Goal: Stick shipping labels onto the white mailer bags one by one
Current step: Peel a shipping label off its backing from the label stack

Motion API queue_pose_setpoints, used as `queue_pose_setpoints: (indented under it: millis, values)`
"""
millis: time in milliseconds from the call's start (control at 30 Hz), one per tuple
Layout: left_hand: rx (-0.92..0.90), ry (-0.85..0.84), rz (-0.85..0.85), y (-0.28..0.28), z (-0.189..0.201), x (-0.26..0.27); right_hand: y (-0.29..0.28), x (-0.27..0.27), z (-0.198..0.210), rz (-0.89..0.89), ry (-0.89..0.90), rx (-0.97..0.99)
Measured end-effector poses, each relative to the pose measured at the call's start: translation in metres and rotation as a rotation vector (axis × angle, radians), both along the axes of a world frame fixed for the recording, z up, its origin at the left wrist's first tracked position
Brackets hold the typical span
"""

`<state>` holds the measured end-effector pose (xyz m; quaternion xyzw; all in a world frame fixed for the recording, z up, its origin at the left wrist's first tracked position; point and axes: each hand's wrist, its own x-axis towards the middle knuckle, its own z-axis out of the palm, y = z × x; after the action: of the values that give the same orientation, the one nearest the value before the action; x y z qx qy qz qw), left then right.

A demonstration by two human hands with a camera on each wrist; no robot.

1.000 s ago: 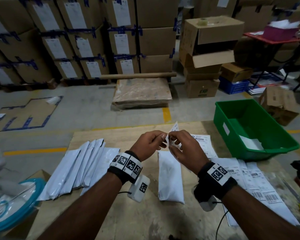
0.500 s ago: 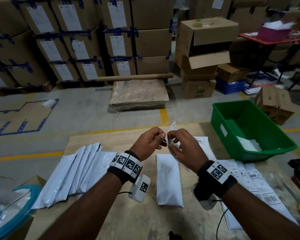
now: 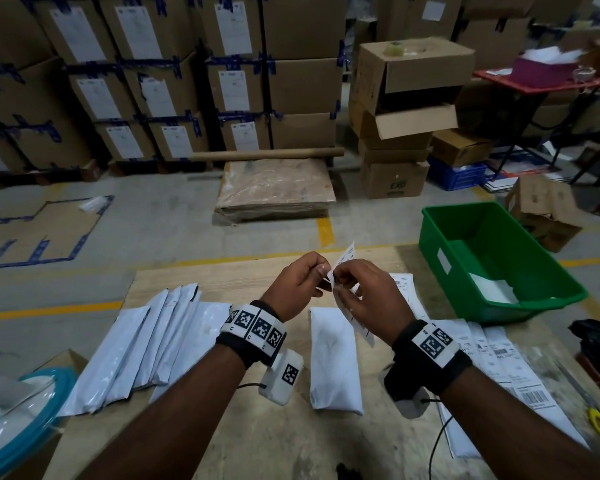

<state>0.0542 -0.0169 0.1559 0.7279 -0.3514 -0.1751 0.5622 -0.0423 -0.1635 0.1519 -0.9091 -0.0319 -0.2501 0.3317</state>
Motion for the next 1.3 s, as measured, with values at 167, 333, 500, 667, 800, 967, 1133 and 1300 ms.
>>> queue_pose_setpoints:
  millis: [167,333,500,667,800,967,1133,1300]
  values:
    - [-0.007,-0.031,0.029,0.000,0.000,-0.003,0.004,0.000,0.001,0.026,-0.021,0.038]
    - [0.001,-0.064,0.044,0.003,-0.002,-0.004,0.006,0.003,0.002,0.012,-0.011,0.096]
    - [0.004,-0.075,0.044,0.005,-0.004,-0.008,0.005,0.002,0.001,-0.002,0.031,0.161]
    - [0.000,-0.082,0.049,0.007,-0.006,-0.009,0.005,0.002,0.001,0.005,0.054,0.174]
    - [0.001,-0.107,0.056,0.007,-0.006,-0.009,0.005,0.002,0.002,0.008,0.046,0.172]
    - [-0.001,-0.100,0.067,0.006,-0.008,-0.008,0.002,0.004,0.001,0.014,0.056,0.160]
    - [0.011,-0.076,0.063,0.006,-0.011,-0.007,-0.003,0.005,-0.002,-0.035,0.072,0.171]
    - [0.022,-0.026,0.077,0.002,-0.011,-0.008,-0.003,0.005,-0.004,-0.034,0.087,0.176]
